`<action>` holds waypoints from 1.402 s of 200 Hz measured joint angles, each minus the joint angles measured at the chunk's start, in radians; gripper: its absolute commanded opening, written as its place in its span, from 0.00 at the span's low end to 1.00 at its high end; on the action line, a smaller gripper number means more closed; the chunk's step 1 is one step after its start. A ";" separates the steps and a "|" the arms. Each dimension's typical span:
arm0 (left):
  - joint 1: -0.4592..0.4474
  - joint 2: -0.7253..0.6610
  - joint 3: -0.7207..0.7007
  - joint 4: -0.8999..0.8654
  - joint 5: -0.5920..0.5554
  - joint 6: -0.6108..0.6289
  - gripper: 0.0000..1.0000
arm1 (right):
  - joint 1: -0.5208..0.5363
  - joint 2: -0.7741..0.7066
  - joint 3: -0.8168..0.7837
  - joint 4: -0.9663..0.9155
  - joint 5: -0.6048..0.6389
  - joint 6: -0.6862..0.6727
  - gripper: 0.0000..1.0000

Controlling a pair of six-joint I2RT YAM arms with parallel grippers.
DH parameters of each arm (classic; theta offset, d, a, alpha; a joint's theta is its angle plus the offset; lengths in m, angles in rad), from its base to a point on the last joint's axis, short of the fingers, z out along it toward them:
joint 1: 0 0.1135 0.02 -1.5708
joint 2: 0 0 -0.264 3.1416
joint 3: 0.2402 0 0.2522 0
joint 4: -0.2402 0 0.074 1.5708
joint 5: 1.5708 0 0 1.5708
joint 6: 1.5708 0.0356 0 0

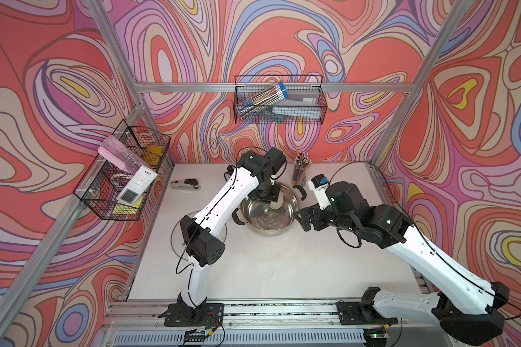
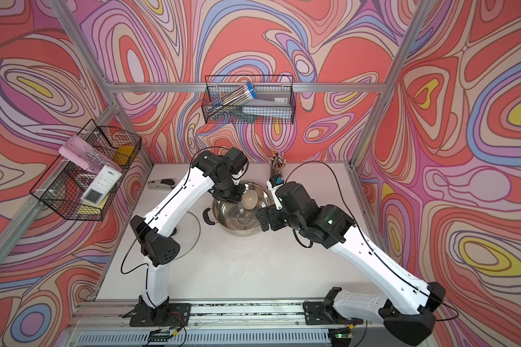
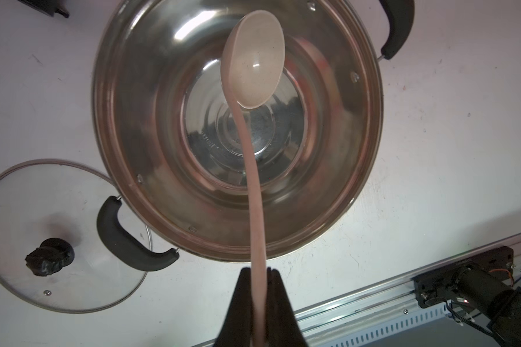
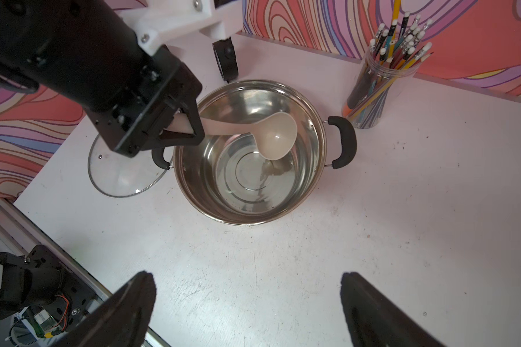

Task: Stir the soup with a spoon
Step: Stir the soup in the pan with a stick.

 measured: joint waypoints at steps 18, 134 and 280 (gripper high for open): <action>-0.036 0.002 -0.001 0.000 0.010 0.002 0.00 | 0.000 -0.004 -0.003 -0.002 0.005 0.002 0.98; -0.093 -0.332 -0.438 -0.023 -0.064 -0.045 0.00 | 0.000 0.033 -0.011 0.023 -0.035 -0.003 0.98; 0.015 -0.100 -0.145 -0.001 -0.135 -0.052 0.00 | 0.000 0.008 -0.012 0.007 -0.021 -0.009 0.98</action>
